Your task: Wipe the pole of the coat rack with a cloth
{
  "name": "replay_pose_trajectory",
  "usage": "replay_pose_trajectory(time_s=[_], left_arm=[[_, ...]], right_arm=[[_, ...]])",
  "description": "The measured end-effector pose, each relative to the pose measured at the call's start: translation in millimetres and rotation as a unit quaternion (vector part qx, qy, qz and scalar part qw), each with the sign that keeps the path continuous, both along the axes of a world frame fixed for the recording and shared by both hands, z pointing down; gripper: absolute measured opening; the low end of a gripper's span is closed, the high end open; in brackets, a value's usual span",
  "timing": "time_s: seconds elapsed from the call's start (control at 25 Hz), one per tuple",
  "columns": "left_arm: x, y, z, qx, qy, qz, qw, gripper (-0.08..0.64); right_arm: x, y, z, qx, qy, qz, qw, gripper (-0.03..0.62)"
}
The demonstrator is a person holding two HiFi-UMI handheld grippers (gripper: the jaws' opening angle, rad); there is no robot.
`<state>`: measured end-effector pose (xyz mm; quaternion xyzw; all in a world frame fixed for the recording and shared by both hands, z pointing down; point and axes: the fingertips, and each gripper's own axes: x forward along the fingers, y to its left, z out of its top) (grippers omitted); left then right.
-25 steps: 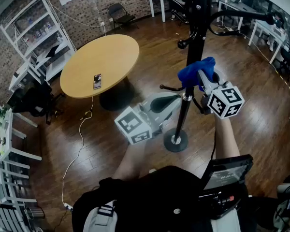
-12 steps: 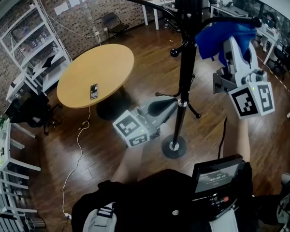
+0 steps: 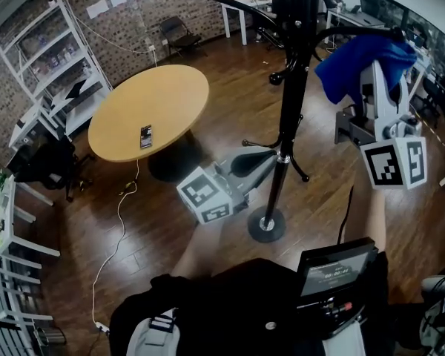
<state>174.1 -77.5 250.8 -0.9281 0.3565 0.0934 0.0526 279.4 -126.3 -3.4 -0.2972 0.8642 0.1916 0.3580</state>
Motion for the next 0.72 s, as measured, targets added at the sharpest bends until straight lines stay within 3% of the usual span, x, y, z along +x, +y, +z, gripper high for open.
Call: replay_pose_trajectory(time_s=[0.16,0.32,0.48,0.6,0.72], left_arm=[[-8.3,-0.8,5.3,-0.002,0.006,-0.009,0.9999,0.002],[-14.8,0.0,7.3,-0.006,0.01,-0.013,0.9998,0.002],[-14.8,0.7,5.9,-0.009,0.012,-0.012,0.9998,0.002],[-12.1,1.8,5.5,-0.01,0.011,-0.009,0.9999,0.002],[-9.2,3.4,8.9,-0.014,0.009,-0.005,0.9999,0.002]], right_arm=[[-35.5,-44.8,28.6,-0.054,0.057,0.004,0.997,0.023],[-74.9,-84.7,86.0,-0.113,0.136,-0.002,0.984,0.023],[-83.4,-89.1,128.5,-0.148,0.158,-0.021,0.976,0.023],[-92.5,-86.1,186.1,-0.195,0.223,-0.03,0.955,0.023],[-108.7,-84.3,277.5,-0.261,0.306,-0.055,0.914,0.021]])
